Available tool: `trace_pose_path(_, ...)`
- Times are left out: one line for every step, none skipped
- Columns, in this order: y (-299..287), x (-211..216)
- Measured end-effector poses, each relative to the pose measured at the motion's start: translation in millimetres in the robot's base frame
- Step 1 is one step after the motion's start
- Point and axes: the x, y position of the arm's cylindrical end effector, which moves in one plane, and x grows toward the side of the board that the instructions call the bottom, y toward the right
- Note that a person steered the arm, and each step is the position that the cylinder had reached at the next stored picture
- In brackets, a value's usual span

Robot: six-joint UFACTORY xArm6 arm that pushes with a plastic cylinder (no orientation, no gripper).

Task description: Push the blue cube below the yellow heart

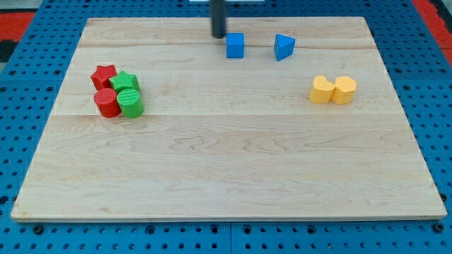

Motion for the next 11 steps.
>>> trace_pose_path(4, 42)
trace_pose_path(-2, 73)
trace_pose_path(-38, 62)
trace_pose_path(-70, 82)
trace_pose_path(-37, 109)
trace_pose_path(-19, 111)
trace_pose_path(-16, 92)
trace_pose_path(7, 87)
trace_pose_path(27, 111)
trace_pose_path(50, 129)
trace_pose_path(39, 146)
